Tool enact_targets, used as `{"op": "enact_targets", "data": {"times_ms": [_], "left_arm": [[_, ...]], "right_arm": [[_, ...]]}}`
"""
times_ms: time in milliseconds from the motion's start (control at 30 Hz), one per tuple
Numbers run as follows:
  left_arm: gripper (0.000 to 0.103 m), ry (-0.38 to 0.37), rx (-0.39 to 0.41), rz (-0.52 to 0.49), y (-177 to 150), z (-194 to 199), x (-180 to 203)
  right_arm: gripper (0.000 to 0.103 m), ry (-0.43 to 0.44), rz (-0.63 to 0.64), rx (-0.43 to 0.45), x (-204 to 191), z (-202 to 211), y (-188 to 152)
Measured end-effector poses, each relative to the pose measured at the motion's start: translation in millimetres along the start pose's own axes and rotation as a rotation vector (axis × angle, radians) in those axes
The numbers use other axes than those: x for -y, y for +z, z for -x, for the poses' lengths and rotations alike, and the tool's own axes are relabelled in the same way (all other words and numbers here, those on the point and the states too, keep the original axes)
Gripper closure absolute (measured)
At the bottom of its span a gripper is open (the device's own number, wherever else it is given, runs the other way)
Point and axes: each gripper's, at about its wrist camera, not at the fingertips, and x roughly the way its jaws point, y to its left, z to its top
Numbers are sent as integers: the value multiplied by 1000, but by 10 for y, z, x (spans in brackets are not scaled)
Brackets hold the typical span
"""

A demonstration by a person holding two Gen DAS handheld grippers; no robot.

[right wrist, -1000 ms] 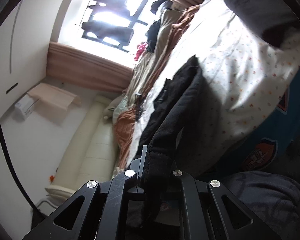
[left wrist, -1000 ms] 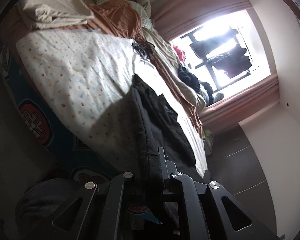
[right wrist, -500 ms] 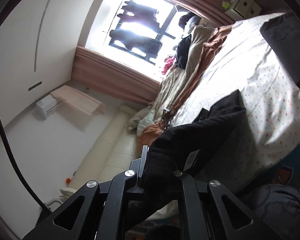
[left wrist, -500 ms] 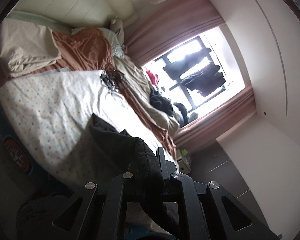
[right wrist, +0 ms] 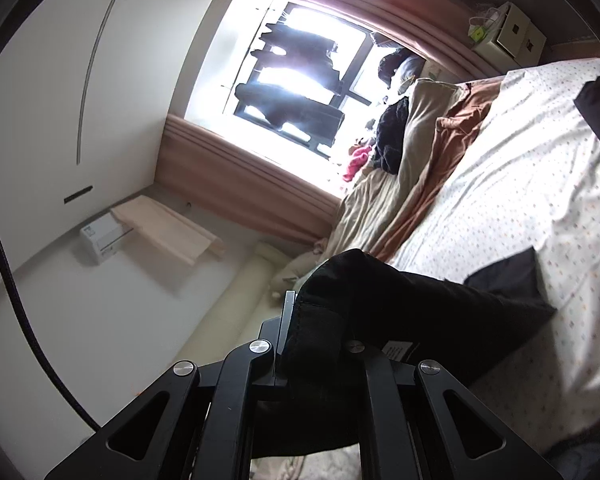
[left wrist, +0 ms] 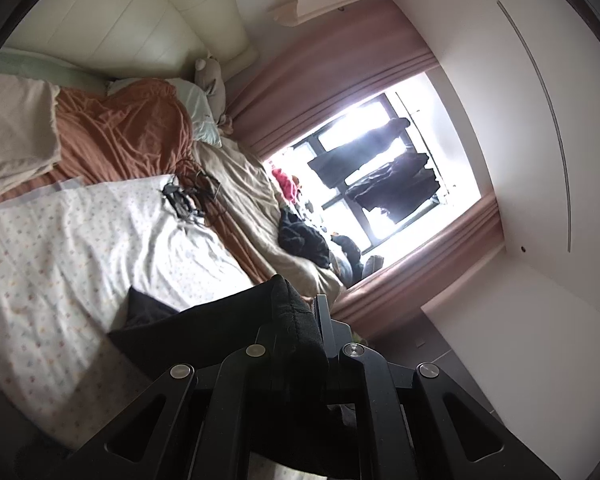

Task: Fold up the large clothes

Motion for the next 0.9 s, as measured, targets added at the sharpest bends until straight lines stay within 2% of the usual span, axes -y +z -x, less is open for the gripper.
{"op": "enact_targets", "data": {"times_ms": [367, 533, 767, 900], "left_arm": [[94, -3, 46, 34, 366, -891, 20], [94, 4, 47, 37, 418, -1300, -45], [94, 65, 29, 62, 424, -1888, -451], [94, 91, -39, 115, 352, -2245, -806]], "right_arm": [[94, -29, -38, 63, 102, -784, 471], [94, -24, -84, 64, 271, -1184, 632], [94, -71, -75, 31, 655, -1658, 630], [94, -115, -123, -9, 1044, -1866, 580]]}}
